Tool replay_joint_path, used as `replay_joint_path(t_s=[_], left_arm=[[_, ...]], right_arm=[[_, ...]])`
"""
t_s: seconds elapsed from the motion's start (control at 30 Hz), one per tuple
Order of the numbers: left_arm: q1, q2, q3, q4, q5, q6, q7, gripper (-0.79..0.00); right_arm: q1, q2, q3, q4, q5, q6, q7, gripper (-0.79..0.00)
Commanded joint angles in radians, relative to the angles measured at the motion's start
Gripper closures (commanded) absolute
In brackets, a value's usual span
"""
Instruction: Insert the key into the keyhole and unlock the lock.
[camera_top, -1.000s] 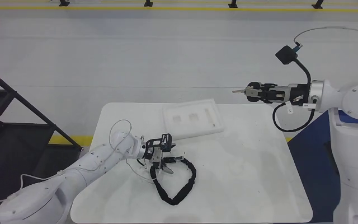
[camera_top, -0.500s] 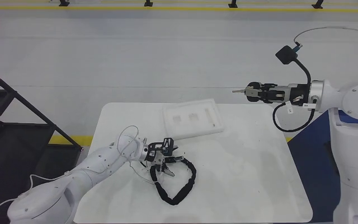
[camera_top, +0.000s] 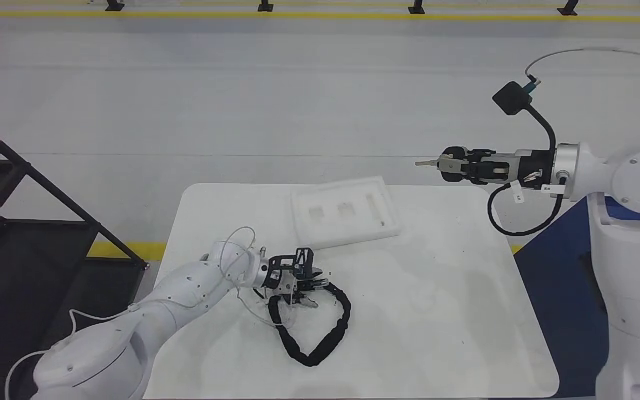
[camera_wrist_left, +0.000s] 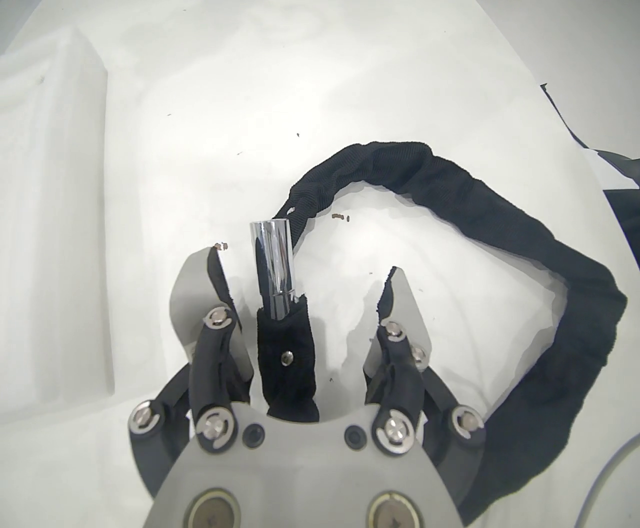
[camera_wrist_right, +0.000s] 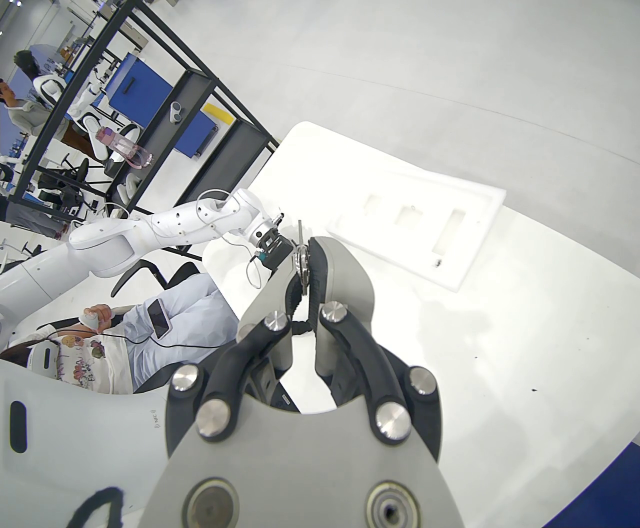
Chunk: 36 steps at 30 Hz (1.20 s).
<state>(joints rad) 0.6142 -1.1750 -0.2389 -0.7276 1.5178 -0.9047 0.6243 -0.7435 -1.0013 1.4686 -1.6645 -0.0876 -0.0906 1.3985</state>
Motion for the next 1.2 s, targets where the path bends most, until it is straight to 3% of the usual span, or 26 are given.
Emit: replay_joint_path(t_s=[0.0,0.13,0.47,0.83,1.17], left_arm=[[-0.002,-0.006,-0.001,0.01,0.011,0.005,0.004,-0.102],[-0.005,-0.019,-0.006,0.031,0.02,0.014,0.0,0.0],[-0.021,-0.027,-0.042,0.035,0.01,-0.008,0.044,0.0],[-0.039,0.037,-0.129,-0.109,0.025,-0.042,0.23,0.0],[-0.025,0.087,-0.201,-0.265,0.053,0.041,0.332,0.0]], right_arm=[[0.0,0.0,0.0,0.0,0.0,0.0,0.0,0.0],[0.0,0.0,0.0,0.0,0.0,0.0,0.0,0.0],[0.0,0.0,0.0,0.0,0.0,0.0,0.0,0.0],[-0.021,0.002,-0.023,-0.02,-0.019,0.0,-0.001,0.0],[-0.004,0.013,-0.093,-0.054,0.012,0.06,0.102,0.0]])
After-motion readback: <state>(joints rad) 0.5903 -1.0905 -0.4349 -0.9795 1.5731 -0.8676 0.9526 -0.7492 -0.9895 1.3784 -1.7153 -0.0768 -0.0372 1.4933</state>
